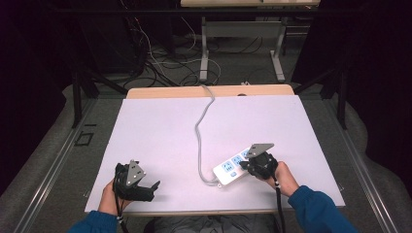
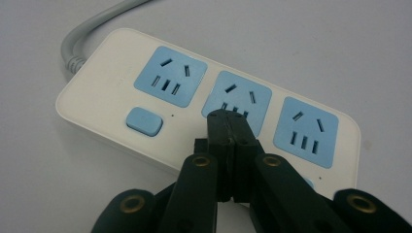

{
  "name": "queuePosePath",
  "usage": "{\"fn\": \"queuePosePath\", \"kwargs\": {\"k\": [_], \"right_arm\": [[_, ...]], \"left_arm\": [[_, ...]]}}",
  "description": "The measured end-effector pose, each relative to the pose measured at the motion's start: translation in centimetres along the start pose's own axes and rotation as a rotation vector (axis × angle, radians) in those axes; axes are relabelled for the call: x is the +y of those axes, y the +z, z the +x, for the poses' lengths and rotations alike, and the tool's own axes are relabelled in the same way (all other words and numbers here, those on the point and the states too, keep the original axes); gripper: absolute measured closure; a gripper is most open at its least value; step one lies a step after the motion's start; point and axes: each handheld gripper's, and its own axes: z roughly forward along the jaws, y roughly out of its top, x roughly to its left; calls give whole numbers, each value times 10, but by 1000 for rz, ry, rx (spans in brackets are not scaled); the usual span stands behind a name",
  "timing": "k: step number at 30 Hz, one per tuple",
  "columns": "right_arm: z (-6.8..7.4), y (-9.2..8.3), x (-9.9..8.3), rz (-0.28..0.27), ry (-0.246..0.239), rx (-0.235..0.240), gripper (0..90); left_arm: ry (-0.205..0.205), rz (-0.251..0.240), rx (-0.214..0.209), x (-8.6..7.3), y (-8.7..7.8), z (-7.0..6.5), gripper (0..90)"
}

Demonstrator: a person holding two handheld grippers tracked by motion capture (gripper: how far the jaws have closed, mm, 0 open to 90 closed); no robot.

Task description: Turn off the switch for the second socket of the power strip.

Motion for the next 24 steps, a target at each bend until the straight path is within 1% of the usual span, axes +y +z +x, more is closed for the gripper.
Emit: {"fn": "queuePosePath", "kwargs": {"k": [3, 4, 5, 10, 12, 13, 14, 16, 21, 22, 24], "right_arm": [[0, 0, 0, 2, -9, 2, 900], [1, 0, 0, 0, -2, -1, 900], [0, 0, 0, -1, -10, 6, 900], [0, 0, 1, 4, -24, 7, 900], [1, 0, 1, 1, -20, -3, 900], [0, 0, 1, 6, -17, 1, 900], [-1, 0, 1, 2, -25, 4, 900], [-1, 0, 1, -4, -22, 8, 900], [-1, 0, 1, -3, -23, 8, 900], [0, 0, 1, 0, -10, 3, 900], [0, 0, 1, -1, -11, 4, 900]], "left_arm": [[3, 0, 1, 0, 0, 0, 23], [1, 0, 1, 0, 0, 0, 23], [1, 0, 1, 0, 0, 0, 23], [3, 0, 1, 0, 0, 0, 23], [4, 0, 0, 0, 0, 0, 23], [2, 0, 1, 0, 0, 0, 23], [1, -1, 1, 0, 0, 0, 23], [3, 0, 0, 0, 0, 0, 23], [5, 0, 1, 0, 0, 0, 23], [4, 0, 1, 0, 0, 0, 23], [2, 0, 1, 0, 0, 0, 23]]}}
